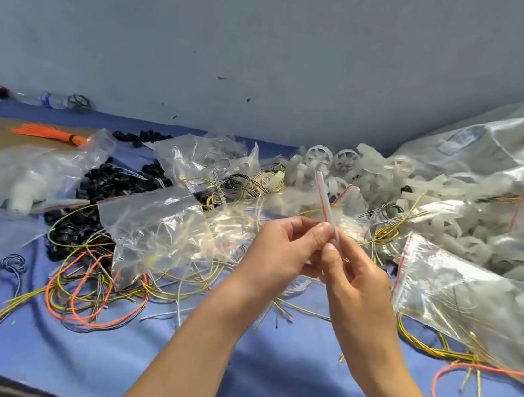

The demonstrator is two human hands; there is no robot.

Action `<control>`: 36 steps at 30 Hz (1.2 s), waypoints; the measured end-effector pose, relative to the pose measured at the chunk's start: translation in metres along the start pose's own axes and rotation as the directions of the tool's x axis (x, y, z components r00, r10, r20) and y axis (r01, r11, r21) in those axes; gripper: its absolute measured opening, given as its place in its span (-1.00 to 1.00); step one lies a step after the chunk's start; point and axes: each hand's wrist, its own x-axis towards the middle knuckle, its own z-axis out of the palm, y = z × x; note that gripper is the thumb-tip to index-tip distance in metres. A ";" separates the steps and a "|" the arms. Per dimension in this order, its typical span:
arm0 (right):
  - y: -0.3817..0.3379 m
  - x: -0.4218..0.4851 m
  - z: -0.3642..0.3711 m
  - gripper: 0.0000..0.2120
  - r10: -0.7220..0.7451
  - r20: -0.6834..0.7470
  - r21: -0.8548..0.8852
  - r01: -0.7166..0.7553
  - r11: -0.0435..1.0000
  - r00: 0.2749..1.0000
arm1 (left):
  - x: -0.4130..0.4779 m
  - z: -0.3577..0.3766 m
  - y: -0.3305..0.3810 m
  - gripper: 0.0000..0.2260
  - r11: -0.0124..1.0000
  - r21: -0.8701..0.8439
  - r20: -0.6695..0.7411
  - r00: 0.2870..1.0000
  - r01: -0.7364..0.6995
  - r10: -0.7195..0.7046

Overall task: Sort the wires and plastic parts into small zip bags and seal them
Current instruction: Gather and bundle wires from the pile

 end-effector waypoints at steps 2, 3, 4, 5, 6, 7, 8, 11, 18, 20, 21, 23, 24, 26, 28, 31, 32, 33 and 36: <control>0.003 0.001 -0.007 -0.75 0.002 0.005 -0.041 -0.001 0.999 1.000 | 0.004 0.007 -0.005 -0.77 1.000 0.003 -0.001 1.000 -0.005 0.005; 0.005 0.001 -0.010 -0.76 0.002 0.011 -0.066 -0.002 0.998 1.000 | 0.006 0.011 -0.007 -0.78 1.000 -0.005 -0.006 1.000 -0.004 0.004; 0.007 0.001 -0.012 -0.77 0.006 0.019 -0.075 -0.004 0.997 1.000 | 0.007 0.013 -0.009 -0.79 1.000 -0.015 -0.011 1.000 -0.001 0.001; 0.009 0.002 -0.013 -0.77 0.013 0.024 -0.066 -0.011 0.998 1.000 | 0.009 0.016 -0.012 -0.79 1.000 -0.025 -0.011 1.000 0.006 -0.006; 0.010 0.002 -0.015 -0.77 0.019 0.025 -0.051 -0.018 0.999 1.000 | 0.010 0.017 -0.014 -0.79 0.999 -0.030 -0.007 1.000 0.012 -0.012; 0.011 0.003 -0.017 -0.75 0.023 0.021 -0.036 -0.022 0.999 1.000 | 0.011 0.018 -0.016 -0.78 0.999 -0.033 -0.002 1.000 0.017 -0.017; 0.011 0.003 -0.019 -0.73 0.024 0.019 -0.024 -0.024 0.999 1.000 | 0.012 0.019 -0.017 -0.77 0.999 -0.031 0.001 1.000 0.019 -0.019; 0.013 0.004 -0.022 -0.71 0.034 0.024 0.008 -0.034 0.999 0.999 | 0.013 0.020 -0.021 -0.76 1.000 -0.001 0.000 1.000 0.006 -0.006; 0.013 0.009 -0.027 -0.82 0.092 -0.022 -0.003 -0.092 0.996 0.996 | 0.008 0.015 -0.025 -0.86 0.952 0.276 -0.035 0.988 -0.133 0.148; 0.012 0.012 -0.028 -0.87 0.101 -0.038 0.005 -0.101 0.995 0.994 | 0.005 0.013 -0.026 -0.87 0.921 0.356 -0.057 0.980 -0.156 0.189; 0.012 0.013 -0.027 -0.89 0.099 -0.039 0.004 -0.099 0.995 0.994 | 0.004 0.012 -0.027 -0.85 0.912 0.383 -0.070 0.979 -0.149 0.189; 0.011 0.013 -0.024 -0.89 0.090 -0.036 -0.012 -0.090 0.996 0.995 | 0.002 0.014 -0.029 -0.82 0.920 0.379 -0.099 0.984 -0.099 0.146; 0.011 0.013 -0.023 -0.89 0.090 -0.038 -0.015 -0.090 0.996 0.995 | 0.001 0.014 -0.029 -0.81 0.925 0.375 -0.106 0.987 -0.070 0.117; 0.012 0.013 -0.020 -0.90 0.101 -0.044 -0.011 -0.102 0.995 0.994 | 0.000 0.014 -0.030 -0.77 0.912 0.406 -0.104 0.989 -0.054 0.105; 0.012 0.014 -0.019 -0.90 0.126 -0.056 0.001 -0.126 0.992 0.990 | -0.001 0.013 -0.029 -0.76 0.883 0.461 -0.095 0.984 -0.089 0.149; 0.013 0.015 -0.019 -0.85 0.141 -0.070 -0.027 -0.143 0.989 0.988 | -0.002 0.010 -0.030 -0.74 0.816 0.564 -0.100 0.970 -0.126 0.219; 0.014 0.014 -0.019 -0.83 0.130 -0.072 -0.065 -0.135 0.989 0.989 | -0.003 0.010 -0.030 -0.72 0.795 0.593 -0.103 0.967 -0.128 0.232; 0.015 0.014 -0.019 -0.82 0.116 -0.074 -0.099 -0.123 0.987 0.991 | -0.003 0.010 -0.030 -0.69 0.779 0.614 -0.106 0.965 -0.126 0.240; 0.017 0.013 -0.020 -0.82 0.084 -0.073 -0.141 -0.094 0.986 0.994 | -0.004 0.010 -0.030 -0.62 0.754 0.648 -0.115 0.964 -0.109 0.238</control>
